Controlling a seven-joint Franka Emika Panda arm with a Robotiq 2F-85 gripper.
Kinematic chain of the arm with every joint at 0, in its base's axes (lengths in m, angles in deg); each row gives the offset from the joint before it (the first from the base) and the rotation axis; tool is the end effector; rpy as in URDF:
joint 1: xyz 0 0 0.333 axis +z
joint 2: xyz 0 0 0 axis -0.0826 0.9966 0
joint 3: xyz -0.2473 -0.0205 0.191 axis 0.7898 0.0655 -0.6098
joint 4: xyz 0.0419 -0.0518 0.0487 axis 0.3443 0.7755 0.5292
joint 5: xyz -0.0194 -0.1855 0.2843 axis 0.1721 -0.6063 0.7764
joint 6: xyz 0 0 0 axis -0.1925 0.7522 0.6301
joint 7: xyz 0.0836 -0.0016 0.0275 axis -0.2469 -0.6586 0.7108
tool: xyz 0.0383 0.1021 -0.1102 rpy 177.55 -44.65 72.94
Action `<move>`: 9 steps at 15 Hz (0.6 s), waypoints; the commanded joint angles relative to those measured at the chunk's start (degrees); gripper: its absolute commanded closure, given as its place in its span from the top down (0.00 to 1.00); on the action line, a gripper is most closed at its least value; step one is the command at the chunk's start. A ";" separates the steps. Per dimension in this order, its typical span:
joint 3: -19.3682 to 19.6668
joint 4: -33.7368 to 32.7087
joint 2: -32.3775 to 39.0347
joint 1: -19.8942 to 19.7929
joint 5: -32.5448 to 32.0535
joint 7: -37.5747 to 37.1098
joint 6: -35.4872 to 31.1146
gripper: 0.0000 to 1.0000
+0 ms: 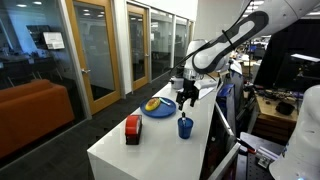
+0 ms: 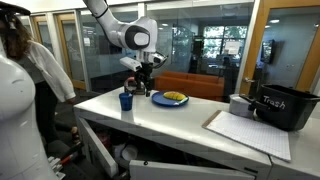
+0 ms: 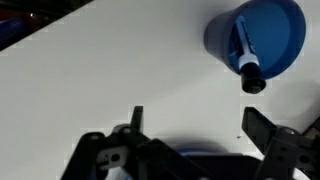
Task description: Take the marker out of the cup and put it on the table
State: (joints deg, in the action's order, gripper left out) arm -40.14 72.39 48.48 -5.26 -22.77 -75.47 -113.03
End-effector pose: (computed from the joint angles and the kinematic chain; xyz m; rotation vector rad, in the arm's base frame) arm 0.4405 -0.0114 0.3172 -2.9933 0.4794 -0.0272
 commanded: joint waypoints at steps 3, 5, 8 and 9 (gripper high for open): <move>-0.92 -2.63 0.39 0.33 3.44 -4.70 0.06 1.00; -1.26 -3.57 -0.07 0.58 5.11 -6.11 0.47 1.00; -1.61 -4.42 -0.40 0.78 7.39 -8.69 1.26 1.00; -1.72 -4.45 -0.51 0.73 7.41 -10.03 2.04 1.00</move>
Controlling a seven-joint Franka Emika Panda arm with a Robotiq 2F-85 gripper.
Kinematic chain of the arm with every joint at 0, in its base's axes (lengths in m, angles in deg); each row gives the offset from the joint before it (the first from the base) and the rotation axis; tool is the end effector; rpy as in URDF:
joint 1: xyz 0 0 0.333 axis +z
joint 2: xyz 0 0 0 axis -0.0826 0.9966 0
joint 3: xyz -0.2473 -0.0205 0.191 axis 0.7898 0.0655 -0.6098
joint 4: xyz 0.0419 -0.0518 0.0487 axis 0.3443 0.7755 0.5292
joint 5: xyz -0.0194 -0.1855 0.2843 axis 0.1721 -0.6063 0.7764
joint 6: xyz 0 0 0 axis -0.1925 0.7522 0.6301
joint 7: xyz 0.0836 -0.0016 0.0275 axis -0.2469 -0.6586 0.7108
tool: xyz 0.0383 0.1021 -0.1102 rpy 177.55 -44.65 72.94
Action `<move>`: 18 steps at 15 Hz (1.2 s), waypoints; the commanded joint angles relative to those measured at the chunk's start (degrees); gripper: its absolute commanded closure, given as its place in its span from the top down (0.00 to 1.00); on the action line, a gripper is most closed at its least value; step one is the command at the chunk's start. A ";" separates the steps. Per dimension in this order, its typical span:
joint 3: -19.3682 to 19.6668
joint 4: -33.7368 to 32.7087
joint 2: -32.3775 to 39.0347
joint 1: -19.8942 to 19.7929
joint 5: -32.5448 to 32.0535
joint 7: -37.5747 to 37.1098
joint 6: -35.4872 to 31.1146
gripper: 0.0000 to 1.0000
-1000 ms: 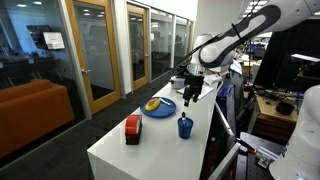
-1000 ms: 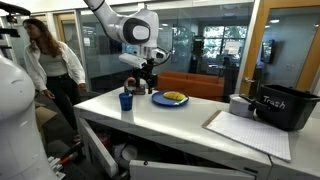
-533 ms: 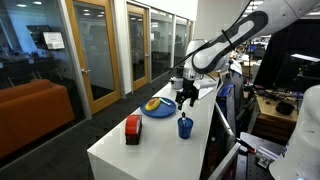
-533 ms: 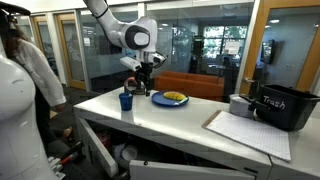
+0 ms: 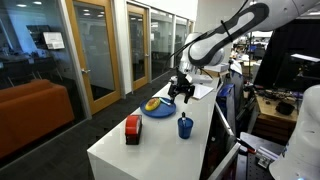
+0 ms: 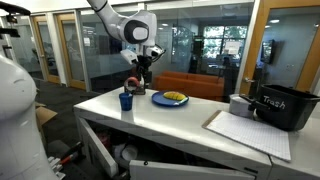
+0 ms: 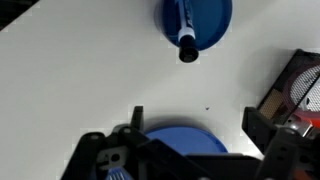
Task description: Take the marker out of the cup and put it on the table
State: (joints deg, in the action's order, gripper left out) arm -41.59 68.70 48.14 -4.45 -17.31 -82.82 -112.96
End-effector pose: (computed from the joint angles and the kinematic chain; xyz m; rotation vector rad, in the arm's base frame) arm 0.4616 0.0097 0.3455 -2.8687 0.6876 -0.0984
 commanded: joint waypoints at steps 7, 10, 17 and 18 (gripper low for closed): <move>-0.25 -0.11 0.04 -0.16 0.39 -1.19 0.38 1.00; -0.21 -0.06 0.08 -0.09 0.97 -0.43 0.00 1.00; -0.33 0.10 0.82 0.06 1.78 -1.08 -2.39 1.00; -0.33 -0.17 0.98 0.12 2.02 -0.85 -1.09 1.00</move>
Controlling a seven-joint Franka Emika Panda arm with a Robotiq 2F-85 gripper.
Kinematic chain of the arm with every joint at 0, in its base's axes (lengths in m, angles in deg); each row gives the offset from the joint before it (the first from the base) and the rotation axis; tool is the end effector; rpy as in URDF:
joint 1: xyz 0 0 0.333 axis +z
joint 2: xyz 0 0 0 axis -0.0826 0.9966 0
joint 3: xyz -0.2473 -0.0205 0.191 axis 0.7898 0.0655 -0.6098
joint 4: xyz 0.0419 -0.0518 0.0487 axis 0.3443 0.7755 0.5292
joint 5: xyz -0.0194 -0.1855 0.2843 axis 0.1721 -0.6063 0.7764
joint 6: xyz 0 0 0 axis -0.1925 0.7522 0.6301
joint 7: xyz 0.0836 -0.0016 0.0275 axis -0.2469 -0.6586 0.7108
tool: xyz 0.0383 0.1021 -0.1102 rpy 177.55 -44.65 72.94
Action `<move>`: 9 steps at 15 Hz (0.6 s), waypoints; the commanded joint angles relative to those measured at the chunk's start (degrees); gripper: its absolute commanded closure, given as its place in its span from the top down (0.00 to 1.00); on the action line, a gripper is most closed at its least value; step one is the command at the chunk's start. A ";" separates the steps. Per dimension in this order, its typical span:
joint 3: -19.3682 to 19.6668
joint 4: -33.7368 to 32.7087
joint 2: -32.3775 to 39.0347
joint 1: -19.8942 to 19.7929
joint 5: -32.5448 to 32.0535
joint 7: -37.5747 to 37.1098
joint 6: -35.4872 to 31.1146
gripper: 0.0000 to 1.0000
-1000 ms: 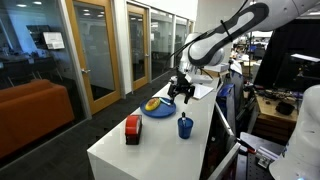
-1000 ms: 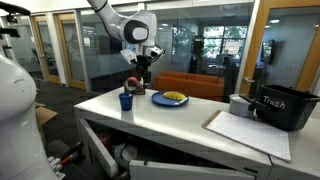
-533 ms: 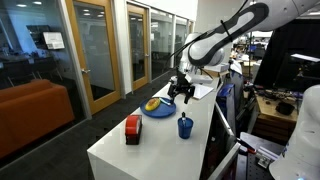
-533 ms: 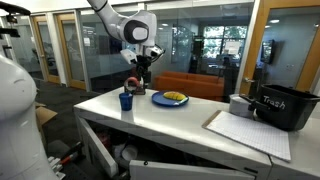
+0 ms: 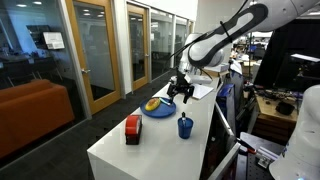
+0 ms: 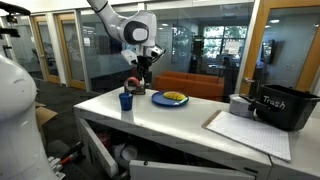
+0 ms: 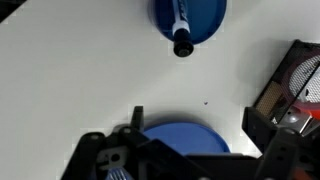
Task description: Take the marker out of the cup and put it on the table
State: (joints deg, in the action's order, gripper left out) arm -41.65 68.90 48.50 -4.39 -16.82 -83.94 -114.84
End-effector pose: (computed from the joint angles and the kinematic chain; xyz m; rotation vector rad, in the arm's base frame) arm 0.4653 0.0095 0.3445 -2.8519 0.7252 -0.1280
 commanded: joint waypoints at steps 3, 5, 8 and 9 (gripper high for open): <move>-0.49 -0.71 1.23 0.31 1.08 -0.17 2.93 1.00; -0.62 -1.06 1.70 0.58 0.88 -0.68 4.43 1.00; -0.72 -2.36 2.83 0.88 1.77 -0.44 9.68 1.00; -0.79 -2.73 3.14 0.89 1.73 -0.76 11.10 1.00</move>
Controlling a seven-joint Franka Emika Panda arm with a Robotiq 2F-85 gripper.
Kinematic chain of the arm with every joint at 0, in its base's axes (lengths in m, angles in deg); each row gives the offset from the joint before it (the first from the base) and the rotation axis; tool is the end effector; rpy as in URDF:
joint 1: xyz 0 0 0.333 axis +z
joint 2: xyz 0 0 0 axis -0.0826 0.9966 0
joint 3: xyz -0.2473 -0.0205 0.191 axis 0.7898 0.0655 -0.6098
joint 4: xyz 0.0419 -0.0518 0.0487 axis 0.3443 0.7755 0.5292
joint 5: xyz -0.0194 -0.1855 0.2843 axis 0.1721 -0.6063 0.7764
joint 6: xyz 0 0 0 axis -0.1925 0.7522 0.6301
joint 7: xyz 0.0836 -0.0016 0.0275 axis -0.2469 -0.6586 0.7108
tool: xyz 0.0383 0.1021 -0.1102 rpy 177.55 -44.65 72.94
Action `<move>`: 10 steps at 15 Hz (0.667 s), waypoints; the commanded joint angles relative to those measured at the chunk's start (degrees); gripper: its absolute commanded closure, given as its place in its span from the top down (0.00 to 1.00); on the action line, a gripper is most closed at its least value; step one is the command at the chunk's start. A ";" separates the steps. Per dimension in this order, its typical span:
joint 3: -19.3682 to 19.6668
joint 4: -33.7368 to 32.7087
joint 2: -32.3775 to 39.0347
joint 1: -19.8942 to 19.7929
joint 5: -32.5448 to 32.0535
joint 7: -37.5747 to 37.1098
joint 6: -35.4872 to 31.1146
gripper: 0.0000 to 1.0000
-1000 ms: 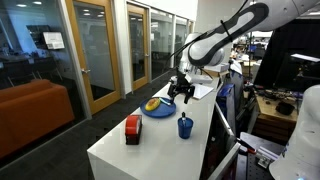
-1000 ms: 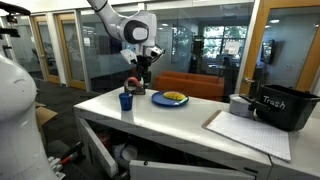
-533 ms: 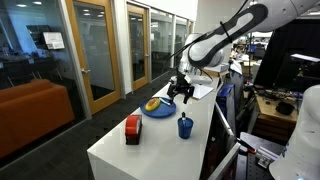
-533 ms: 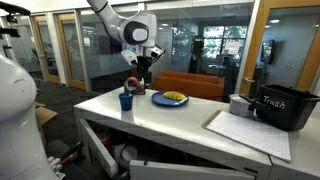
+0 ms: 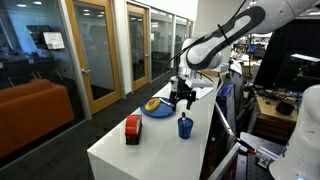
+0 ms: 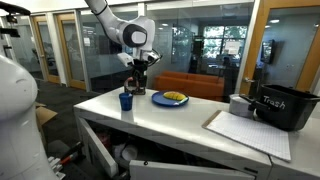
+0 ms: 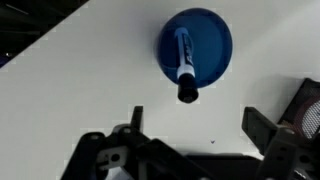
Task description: Take the marker out of the cup and put it on the table
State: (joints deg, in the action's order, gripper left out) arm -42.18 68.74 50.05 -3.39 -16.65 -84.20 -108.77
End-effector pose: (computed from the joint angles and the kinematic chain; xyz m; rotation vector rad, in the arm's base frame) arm 0.4502 0.0264 0.3235 -2.8752 0.6886 0.0672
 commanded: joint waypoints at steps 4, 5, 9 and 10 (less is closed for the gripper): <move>-0.37 -4.09 2.50 -0.19 1.28 -2.03 9.16 1.00; -0.35 -4.49 2.76 -0.20 1.31 -2.33 9.62 1.00; -0.24 -5.67 4.05 -0.28 1.23 -2.91 10.47 1.00; -0.23 -5.88 4.43 -0.29 1.13 -2.99 10.62 1.00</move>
State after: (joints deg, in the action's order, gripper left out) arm -42.38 65.26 52.51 -3.37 -16.57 -86.54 -100.83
